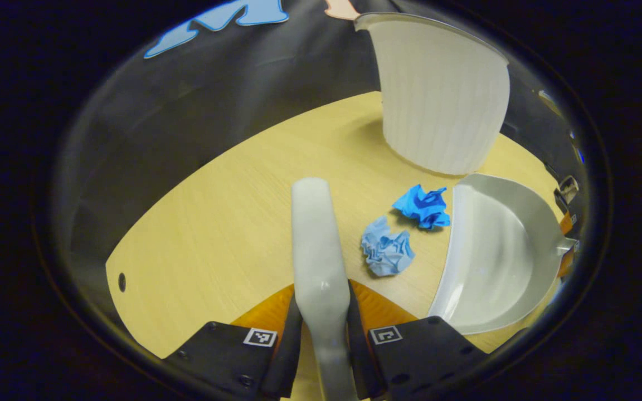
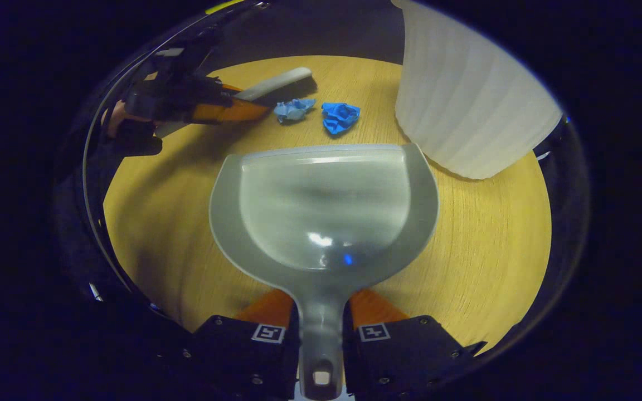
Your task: Pick up the small broom and dustpan from the desktop, sweep the trash into the dustpan with the broom, and then empty the trash into the garbage bin.
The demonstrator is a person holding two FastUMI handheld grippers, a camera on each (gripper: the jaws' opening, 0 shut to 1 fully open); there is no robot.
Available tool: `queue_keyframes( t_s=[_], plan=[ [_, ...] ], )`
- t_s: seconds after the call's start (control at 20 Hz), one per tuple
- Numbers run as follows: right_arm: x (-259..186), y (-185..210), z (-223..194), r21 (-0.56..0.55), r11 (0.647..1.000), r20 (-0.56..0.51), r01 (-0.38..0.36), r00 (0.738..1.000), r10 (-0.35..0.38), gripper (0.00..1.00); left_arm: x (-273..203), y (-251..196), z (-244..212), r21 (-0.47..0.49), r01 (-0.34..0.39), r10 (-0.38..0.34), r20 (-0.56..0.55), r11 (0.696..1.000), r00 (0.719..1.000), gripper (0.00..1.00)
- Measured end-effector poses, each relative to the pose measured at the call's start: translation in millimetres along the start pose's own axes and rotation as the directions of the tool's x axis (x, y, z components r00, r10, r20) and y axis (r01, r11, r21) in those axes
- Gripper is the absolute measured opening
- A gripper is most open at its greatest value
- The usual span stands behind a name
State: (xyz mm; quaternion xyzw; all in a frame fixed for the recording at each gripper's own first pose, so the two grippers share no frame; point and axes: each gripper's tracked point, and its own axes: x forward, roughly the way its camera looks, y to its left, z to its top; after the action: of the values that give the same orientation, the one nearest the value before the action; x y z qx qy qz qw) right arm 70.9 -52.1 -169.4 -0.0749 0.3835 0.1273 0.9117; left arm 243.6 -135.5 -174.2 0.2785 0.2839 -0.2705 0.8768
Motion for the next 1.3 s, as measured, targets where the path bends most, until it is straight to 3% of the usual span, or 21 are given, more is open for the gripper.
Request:
queue_keyframes(
  t_s=[0.25, 0.4, 0.45, 0.65, 0.75, 1.05, 1.3],
  plan=[
    [-0.9, -1.9, -0.3, -0.004, 1.0, -0.006, -0.014, 1.0, 0.014, 0.33, 7.6, -31.9, 20.7, 0.096, 0.111, -0.111, -0.004, 0.989, 0.994, 0.45],
    [-0.9, -1.0, -0.7, 0.001, 1.0, -0.007, -0.021, 1.0, 0.021, 0.33, 6.3, -64.6, 31.0, 0.104, 0.179, -0.179, -0.001, 0.978, 0.984, 0.49],
    [-1.1, -0.6, -0.1, 0.001, 1.0, -0.006, -0.025, 1.0, 0.025, 0.33, 4.9, -79.0, 33.5, 0.104, 0.203, -0.204, 0.002, 0.974, 0.979, 0.43],
    [-0.2, -0.2, -1.2, 0.006, 0.999, 0.009, -0.046, 0.999, 0.046, 0.33, -10.4, -121.8, 43.6, 0.109, 0.296, -0.299, 0.013, 0.949, 0.954, 0.49],
    [-1.3, 1.3, -1.0, 0.013, 0.998, 0.017, -0.064, 0.998, 0.064, 0.33, -19.0, -135.3, 46.9, 0.097, 0.326, -0.329, 0.013, 0.94, 0.944, 0.43],
    [0.4, -0.1, 0.8, 0.013, 0.998, 0.035, -0.061, 0.998, 0.061, 0.33, -33.4, -156.5, 40.5, 0.063, 0.38, -0.381, 0.008, 0.923, 0.925, 0.46],
    [2.1, -0.9, -0.7, 0.034, 0.998, 0.057, -0.045, 0.997, 0.043, 0.33, -39.6, -142.7, 40.7, 0.038, 0.312, -0.314, 0.039, 0.949, 0.949, 0.44]
  ],
)
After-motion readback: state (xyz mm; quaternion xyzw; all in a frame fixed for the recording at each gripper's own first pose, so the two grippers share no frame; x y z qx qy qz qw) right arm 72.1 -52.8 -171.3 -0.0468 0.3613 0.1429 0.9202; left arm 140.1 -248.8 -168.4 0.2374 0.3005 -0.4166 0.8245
